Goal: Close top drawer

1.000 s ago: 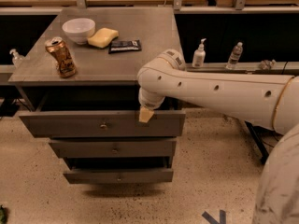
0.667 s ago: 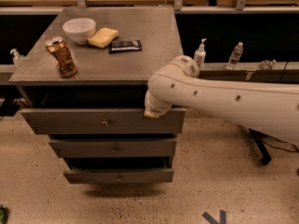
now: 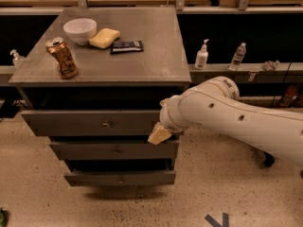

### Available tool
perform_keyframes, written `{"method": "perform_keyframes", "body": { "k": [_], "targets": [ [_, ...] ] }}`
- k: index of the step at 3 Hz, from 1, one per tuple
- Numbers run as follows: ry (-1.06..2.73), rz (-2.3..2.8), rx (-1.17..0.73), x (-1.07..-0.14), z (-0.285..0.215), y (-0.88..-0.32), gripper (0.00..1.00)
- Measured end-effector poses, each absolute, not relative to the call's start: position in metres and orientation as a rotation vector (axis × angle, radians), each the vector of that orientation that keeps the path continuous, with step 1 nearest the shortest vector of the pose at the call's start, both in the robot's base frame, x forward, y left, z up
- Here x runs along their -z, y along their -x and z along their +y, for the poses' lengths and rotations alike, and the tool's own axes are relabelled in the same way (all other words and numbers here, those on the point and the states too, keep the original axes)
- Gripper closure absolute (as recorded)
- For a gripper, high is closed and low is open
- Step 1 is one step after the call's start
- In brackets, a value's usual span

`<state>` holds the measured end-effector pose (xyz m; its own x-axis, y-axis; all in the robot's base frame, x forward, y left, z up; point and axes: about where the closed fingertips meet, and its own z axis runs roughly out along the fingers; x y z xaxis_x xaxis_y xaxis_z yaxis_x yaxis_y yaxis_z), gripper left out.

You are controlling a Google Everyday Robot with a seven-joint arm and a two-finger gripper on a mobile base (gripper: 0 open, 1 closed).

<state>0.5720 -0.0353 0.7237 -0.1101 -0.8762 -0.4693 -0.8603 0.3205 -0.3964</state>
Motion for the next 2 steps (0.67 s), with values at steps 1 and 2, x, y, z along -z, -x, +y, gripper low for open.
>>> {"method": "perform_keyframes", "body": {
  "k": [1, 2],
  "targets": [
    [1.532, 1.924, -0.083, -0.712, -0.023, -0.566, 0.49],
    [1.558, 1.879, -0.2, -0.694, -0.006, -0.57, 0.72]
  ]
}}
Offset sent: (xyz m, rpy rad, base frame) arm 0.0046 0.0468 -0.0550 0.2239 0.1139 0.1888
